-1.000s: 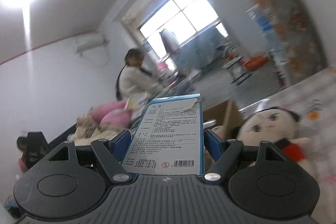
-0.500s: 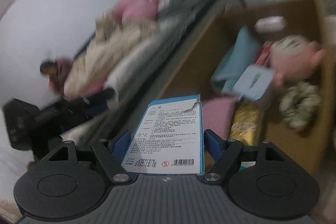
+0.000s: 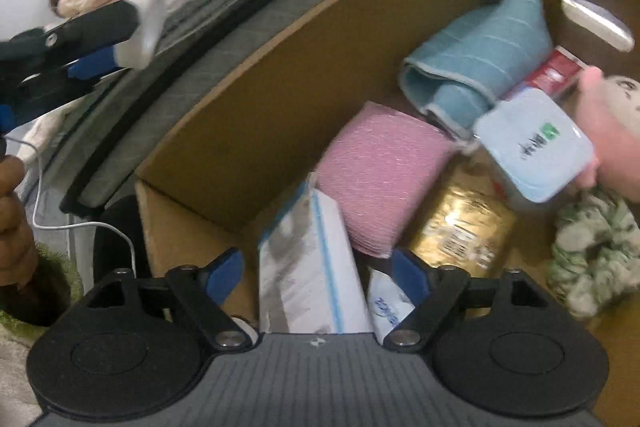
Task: Organize soft objects
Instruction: 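Lower the medicine box into the box with the right gripper while the left drops the tape roll in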
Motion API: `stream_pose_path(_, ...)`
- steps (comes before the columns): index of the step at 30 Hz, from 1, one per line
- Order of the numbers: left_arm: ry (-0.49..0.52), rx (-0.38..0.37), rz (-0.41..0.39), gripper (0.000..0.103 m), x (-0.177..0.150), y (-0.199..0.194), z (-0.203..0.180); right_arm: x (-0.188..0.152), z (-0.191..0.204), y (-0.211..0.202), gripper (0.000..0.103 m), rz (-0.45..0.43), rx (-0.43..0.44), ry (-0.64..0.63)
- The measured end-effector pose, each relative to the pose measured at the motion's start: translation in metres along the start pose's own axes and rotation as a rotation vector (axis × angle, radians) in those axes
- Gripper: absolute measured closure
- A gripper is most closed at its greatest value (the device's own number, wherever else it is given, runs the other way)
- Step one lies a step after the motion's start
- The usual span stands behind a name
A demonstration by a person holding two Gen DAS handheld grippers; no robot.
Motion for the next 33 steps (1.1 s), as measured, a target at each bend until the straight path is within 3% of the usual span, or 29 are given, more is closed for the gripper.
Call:
stream_pose_path(5,-0.007,-0.011,-0.005,0.056,-0.001,-0.002,0.003,-0.005,-0.003,0.015,0.087,0.046,0.016,0.037)
stream_pose_path(12,-0.014,-0.016,0.003,0.055,-0.002,-0.004,0.004,0.007,0.025,0.028,0.09,0.004,0.056,-0.077)
stream_pose_path(15,-0.017,-0.018,0.003,0.055,-0.001,-0.004,0.004,0.016,0.022,0.044,0.086,0.021,0.035,-0.087)
stream_pose_path(19,-0.016,-0.02,0.008,0.055,-0.001,-0.004,0.004,0.024,0.018,0.036,0.084,0.023,0.016,-0.041)
stream_pose_path(25,0.014,-0.028,0.02,0.055,-0.002,-0.006,-0.01,0.01,0.012,-0.046,0.083,-0.228,0.047,0.054)
stream_pose_path(30,0.068,-0.071,0.075,0.055,-0.008,0.005,-0.043,-0.041,0.008,-0.123,0.075,-0.482,-0.021,0.115)
stream_pose_path(33,0.094,-0.113,0.161,0.055,-0.017,0.026,-0.071,-0.083,0.003,-0.154,0.075,-0.609,-0.083,0.166)
Point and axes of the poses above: each gripper's, at about its wrist camera, not at the fingertips, and y roughly the way its jaws point, z to its left, x to its top, the point moved 5 cm from there along y, roughly the way its jaws point, and after that the axes turned 1 degree about y, right-handed, at the moved point
